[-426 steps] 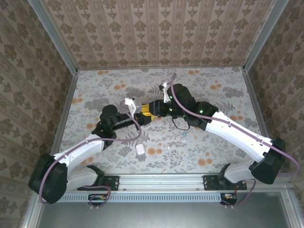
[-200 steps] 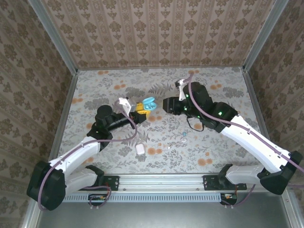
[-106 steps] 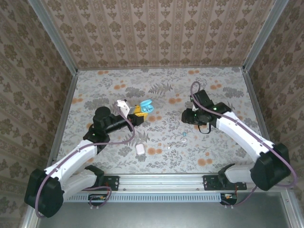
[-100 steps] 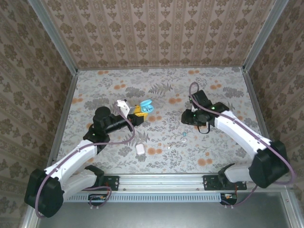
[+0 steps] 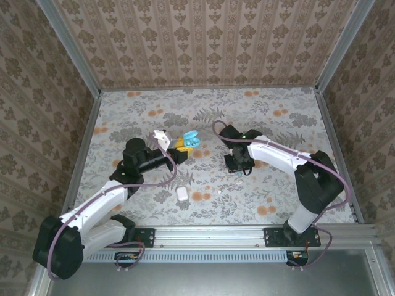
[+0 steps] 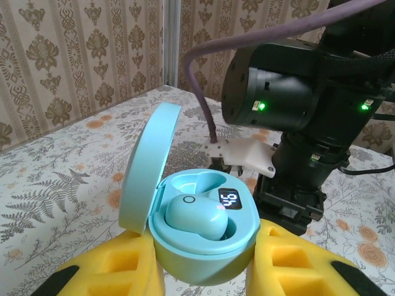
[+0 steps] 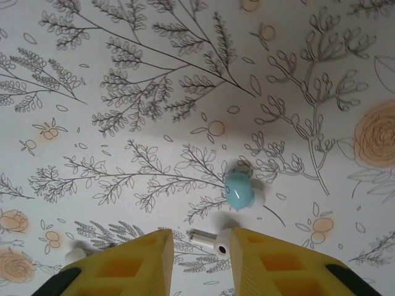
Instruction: Insert the wireless bluetooth earbuds into the charging case
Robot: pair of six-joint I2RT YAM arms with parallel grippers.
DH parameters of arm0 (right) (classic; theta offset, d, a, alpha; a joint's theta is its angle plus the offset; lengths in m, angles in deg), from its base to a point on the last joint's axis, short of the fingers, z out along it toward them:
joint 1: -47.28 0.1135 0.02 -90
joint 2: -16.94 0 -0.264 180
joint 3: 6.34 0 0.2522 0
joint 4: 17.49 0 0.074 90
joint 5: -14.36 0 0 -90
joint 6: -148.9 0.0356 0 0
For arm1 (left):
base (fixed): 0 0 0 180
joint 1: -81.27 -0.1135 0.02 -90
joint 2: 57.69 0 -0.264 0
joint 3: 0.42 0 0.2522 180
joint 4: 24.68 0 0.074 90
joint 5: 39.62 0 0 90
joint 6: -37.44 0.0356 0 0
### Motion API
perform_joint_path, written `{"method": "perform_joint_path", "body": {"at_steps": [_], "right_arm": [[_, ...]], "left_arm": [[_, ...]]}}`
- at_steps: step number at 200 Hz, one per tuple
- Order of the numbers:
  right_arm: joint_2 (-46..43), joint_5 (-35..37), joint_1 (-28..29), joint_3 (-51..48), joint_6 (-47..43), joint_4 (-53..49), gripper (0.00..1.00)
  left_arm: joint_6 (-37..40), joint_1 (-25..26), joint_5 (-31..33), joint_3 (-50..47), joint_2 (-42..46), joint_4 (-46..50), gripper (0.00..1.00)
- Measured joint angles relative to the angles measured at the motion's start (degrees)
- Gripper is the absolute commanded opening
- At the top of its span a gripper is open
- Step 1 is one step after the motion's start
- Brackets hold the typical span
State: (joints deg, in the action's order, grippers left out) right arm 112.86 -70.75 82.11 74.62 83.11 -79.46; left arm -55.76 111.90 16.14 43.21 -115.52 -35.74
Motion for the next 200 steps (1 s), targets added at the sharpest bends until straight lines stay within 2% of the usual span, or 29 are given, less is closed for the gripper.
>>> {"method": "perform_joint_path", "body": {"at_steps": [64, 200], "right_arm": [[7.67, 5.03, 0.2, 2.54, -4.94, -5.49, 0.3], [11.63, 6.14, 0.85, 6.21, -7.78, -6.49, 0.32]], "left_arm": [[0.0, 0.0, 0.02, -1.29, 0.02, -0.02, 0.24], [0.0, 0.0, 0.02, -1.75, 0.04, -0.04, 0.24]]}}
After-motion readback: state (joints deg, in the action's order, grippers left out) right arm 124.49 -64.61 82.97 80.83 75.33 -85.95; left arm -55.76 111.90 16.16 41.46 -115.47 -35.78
